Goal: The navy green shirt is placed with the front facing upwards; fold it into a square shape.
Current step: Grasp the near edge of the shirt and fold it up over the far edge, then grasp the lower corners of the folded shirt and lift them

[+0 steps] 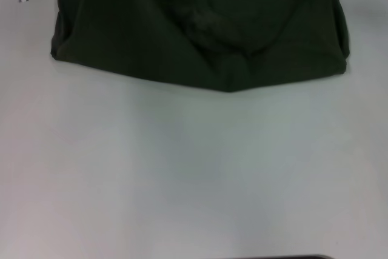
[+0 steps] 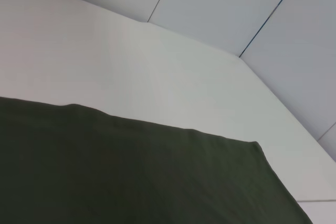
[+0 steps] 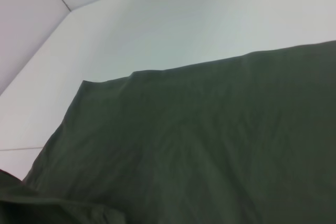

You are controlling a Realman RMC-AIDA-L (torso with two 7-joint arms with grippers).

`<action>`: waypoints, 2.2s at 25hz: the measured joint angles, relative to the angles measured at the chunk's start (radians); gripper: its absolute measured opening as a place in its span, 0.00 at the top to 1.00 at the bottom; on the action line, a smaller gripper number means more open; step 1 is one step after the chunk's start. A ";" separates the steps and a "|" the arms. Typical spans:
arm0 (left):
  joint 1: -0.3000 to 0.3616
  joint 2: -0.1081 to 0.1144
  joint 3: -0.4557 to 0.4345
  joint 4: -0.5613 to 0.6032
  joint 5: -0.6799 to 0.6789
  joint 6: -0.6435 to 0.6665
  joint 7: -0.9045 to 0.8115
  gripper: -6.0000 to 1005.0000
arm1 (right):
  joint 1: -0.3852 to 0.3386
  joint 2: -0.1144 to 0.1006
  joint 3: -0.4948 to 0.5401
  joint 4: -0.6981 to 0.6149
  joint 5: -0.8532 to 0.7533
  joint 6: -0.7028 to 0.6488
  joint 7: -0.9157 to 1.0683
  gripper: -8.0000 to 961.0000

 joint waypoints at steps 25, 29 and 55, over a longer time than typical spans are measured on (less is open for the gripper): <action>0.040 -0.057 0.002 0.004 -0.099 -0.011 0.066 0.81 | 0.000 0.020 -0.054 0.012 0.000 0.011 0.045 0.64; 0.049 -0.059 0.002 0.006 -0.120 -0.008 0.067 0.73 | 0.000 0.020 -0.062 -0.004 0.008 0.011 0.057 0.47; 0.193 -0.073 0.031 0.185 -0.256 0.378 0.116 0.16 | -0.233 -0.048 -0.060 -0.214 0.126 -0.377 0.048 0.27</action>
